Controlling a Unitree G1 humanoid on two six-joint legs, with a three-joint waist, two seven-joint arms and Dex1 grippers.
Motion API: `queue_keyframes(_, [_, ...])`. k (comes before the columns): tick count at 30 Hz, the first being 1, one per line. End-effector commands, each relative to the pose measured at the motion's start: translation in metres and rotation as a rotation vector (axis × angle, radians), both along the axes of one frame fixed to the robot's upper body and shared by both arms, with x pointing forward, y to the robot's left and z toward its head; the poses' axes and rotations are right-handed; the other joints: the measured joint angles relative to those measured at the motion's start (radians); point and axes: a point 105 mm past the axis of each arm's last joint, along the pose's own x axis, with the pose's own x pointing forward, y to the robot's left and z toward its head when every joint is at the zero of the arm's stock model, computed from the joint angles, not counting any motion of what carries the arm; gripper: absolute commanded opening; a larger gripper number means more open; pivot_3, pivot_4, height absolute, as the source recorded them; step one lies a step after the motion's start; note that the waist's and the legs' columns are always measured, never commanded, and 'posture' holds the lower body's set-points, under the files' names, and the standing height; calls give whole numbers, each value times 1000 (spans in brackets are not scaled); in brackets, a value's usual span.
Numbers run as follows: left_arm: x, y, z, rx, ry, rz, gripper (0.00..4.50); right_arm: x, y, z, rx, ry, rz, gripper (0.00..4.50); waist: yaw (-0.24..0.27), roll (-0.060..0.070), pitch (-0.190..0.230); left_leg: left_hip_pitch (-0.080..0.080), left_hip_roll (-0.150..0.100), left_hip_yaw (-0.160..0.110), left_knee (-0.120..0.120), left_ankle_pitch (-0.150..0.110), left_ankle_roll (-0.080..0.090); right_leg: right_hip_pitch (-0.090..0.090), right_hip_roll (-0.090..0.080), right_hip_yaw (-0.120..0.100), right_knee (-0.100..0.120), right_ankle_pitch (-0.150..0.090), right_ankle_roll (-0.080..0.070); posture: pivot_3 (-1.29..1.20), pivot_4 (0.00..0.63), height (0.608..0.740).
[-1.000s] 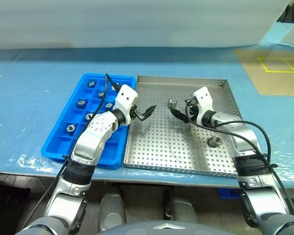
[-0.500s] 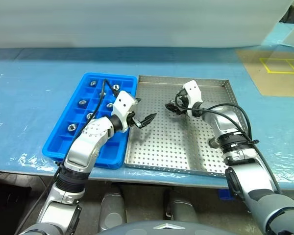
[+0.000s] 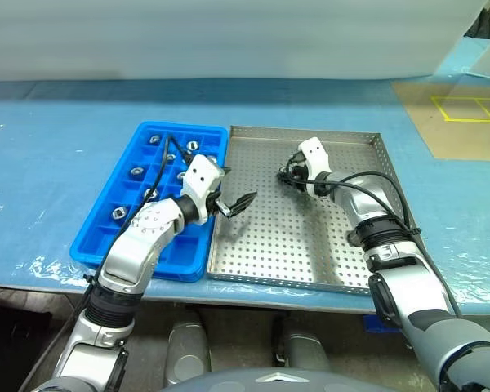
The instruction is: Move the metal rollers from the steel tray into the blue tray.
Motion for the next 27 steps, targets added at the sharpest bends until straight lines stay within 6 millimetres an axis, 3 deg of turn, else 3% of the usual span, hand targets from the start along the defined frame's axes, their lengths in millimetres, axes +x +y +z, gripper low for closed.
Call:
queue_keyframes(1, [-4, 2, 14, -22, -48, -3, 4500, 5, 1, 21, 3, -90, 14, 1621, 0, 0, 0, 0, 0, 0, 0, 0, 0, 0, 0, 0, 0, 0, 0, 97, 150, 740])
queue_keyframes(5, [-6, 8, 17, -66, -28, 18, 4500, 2, 12, 41, 67, -183, 74, 1621, -1, 0, 0, 0, 0, 0, 0, 0, 0, -1, 0, 0, 0, 0, 0, 105, 150, 740])
queue_keyframes(12, [-21, 20, 22, -102, -38, 43, 4500, -14, 48, 68, 194, -282, 244, 1621, 0, 0, 0, -1, 1, 0, -1, 0, 0, -2, 0, 0, 0, 0, 0, 150, 150, 740])
queue_keyframes(27, [-59, 57, 0, -71, -7, 208, 4500, -36, 121, 73, 194, -243, 568, 1621, 14, 0, 0, -2, 1, -1, -2, -2, 3, -3, 0, -1, -1, 0, 0, 306, 150, 740])
